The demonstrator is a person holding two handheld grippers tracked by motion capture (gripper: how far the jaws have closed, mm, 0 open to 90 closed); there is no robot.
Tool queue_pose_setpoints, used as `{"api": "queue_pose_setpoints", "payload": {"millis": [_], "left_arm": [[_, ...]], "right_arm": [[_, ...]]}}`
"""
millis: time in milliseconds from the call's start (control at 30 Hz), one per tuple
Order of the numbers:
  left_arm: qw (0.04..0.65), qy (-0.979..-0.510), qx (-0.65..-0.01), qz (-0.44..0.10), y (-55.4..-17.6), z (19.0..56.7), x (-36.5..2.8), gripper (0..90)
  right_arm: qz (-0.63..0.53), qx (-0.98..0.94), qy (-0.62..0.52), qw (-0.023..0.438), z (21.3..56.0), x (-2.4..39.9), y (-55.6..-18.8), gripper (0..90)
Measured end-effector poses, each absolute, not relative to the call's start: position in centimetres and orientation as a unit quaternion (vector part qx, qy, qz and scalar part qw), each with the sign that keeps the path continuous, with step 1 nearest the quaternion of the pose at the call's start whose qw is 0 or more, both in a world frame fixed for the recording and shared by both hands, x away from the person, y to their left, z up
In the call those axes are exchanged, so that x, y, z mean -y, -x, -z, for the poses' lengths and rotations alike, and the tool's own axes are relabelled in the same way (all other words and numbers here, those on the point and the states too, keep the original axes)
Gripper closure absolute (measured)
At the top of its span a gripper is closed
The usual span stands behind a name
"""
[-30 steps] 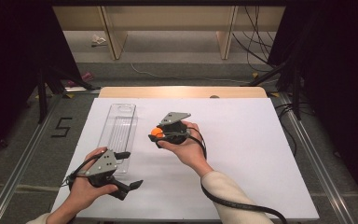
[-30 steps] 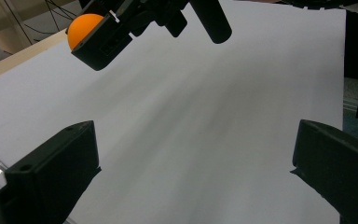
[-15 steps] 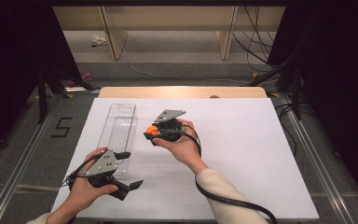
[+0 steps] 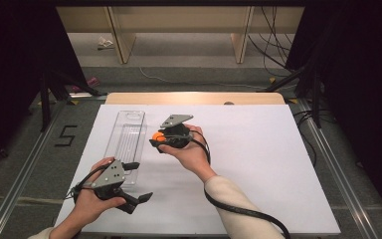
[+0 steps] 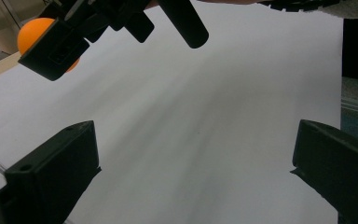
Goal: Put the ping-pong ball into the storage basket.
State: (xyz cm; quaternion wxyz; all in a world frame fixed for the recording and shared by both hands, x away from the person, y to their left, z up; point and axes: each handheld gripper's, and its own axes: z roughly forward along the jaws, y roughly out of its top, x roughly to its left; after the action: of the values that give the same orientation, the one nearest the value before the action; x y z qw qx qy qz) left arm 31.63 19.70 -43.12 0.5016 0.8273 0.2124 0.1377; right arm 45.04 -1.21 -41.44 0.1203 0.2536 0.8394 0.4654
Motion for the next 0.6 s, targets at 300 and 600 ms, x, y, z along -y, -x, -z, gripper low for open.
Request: {"api": "queue_pose_setpoints", "payload": {"millis": [300,600], "left_arm": [[0.501,-0.828,-0.212,-0.138,-31.6,43.1,-19.7,0.0],[0.501,-0.828,-0.211,-0.136,-31.6,43.1,-19.7,0.0]], "right_arm": [[-0.466,-0.840,-0.253,0.118,41.2,0.3,-45.6,51.4],[-0.465,-0.843,-0.244,0.116,40.8,-1.1,-46.2,51.4]]}}
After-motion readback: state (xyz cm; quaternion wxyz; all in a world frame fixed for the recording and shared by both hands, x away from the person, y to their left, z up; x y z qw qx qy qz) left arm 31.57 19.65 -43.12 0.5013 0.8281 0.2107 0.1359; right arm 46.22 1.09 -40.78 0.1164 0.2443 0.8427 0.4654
